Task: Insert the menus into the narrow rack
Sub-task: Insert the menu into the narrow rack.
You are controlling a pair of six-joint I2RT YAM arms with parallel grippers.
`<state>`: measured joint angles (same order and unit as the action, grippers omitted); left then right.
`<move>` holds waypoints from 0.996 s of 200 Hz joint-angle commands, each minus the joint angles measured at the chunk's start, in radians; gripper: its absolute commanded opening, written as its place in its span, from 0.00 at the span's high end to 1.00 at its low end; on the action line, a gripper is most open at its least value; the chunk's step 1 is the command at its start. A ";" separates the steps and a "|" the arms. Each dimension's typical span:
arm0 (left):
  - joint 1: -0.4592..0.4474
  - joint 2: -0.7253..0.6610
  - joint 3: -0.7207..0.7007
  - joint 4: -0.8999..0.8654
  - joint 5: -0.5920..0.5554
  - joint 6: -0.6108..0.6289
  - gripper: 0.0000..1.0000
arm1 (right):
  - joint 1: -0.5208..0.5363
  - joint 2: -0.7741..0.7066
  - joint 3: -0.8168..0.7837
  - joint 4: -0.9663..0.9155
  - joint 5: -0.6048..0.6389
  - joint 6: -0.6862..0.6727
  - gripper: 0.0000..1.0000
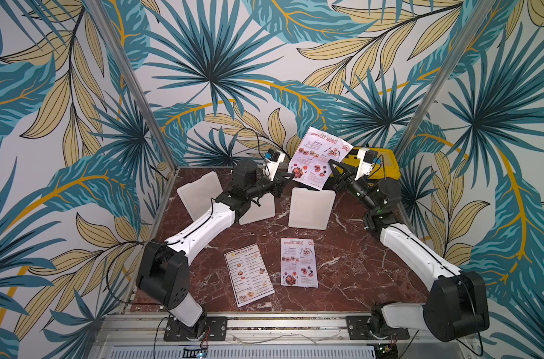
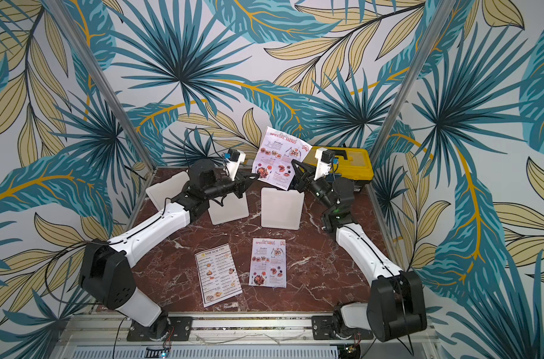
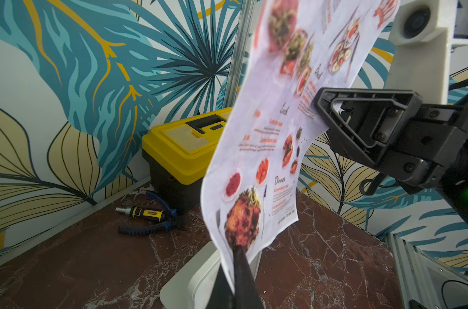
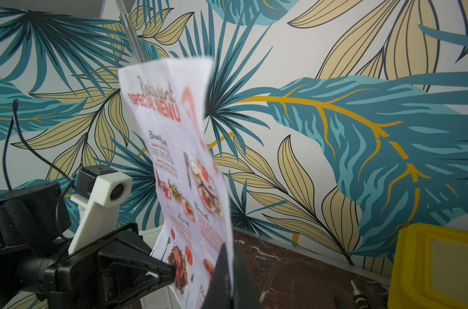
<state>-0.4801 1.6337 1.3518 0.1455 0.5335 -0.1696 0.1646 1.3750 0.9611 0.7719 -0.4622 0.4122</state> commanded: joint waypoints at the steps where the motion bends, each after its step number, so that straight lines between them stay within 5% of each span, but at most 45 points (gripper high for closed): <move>1: 0.015 0.039 0.058 0.003 0.013 0.029 1.00 | -0.028 0.038 0.028 0.145 -0.066 0.061 1.00; 199: 0.067 0.206 0.134 0.003 0.072 0.025 1.00 | -0.051 0.259 0.033 0.348 -0.145 0.176 1.00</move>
<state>-0.4225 1.8229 1.4761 0.1448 0.5846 -0.1452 0.1192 1.6310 1.0237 1.0260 -0.5854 0.5495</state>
